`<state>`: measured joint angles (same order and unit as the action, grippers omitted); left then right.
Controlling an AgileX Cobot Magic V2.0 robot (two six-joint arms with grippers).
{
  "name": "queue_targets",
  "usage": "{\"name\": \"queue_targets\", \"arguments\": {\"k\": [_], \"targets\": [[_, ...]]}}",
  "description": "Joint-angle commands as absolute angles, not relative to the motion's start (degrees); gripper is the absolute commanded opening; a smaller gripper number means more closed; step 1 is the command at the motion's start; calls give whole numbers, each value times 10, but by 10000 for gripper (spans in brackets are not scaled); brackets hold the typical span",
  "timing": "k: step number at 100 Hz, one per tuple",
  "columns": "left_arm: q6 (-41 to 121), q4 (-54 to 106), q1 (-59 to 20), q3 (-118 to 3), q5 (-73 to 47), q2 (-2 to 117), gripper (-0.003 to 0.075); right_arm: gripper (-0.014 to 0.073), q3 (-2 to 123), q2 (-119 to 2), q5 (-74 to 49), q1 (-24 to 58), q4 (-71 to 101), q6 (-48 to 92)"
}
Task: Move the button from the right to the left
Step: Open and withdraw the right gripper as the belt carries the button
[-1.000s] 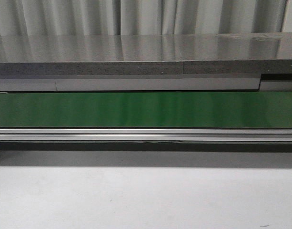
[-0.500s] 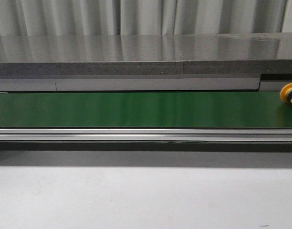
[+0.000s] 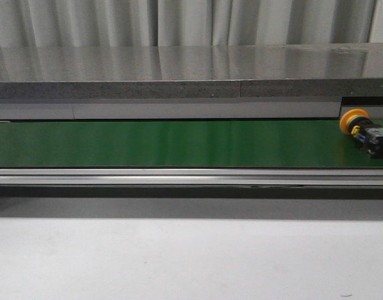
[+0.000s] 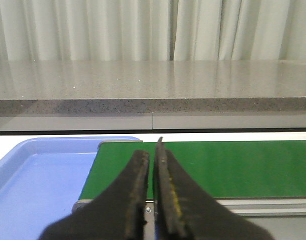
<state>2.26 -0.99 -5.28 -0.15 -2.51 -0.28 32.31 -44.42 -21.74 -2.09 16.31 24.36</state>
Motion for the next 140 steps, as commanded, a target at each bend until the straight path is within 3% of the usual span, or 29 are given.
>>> {"name": "queue_targets", "arguments": {"k": [1,30,53,115,140], "targets": [[16,-6,-52,22,21,-23,5,496,306,-388,-172,-18,175,249],[16,-6,-52,22,21,-23,5,209,245,-249,-180,-19,179,249],[16,-6,-52,22,21,-23,5,-72,238,-229,-173,-19,179,249],[16,-6,-52,18,21,-23,5,-68,238,-229,-171,-19,180,249],[16,-6,-52,-39,-7,2,5,-68,238,-229,-171,-19,180,249]]}}
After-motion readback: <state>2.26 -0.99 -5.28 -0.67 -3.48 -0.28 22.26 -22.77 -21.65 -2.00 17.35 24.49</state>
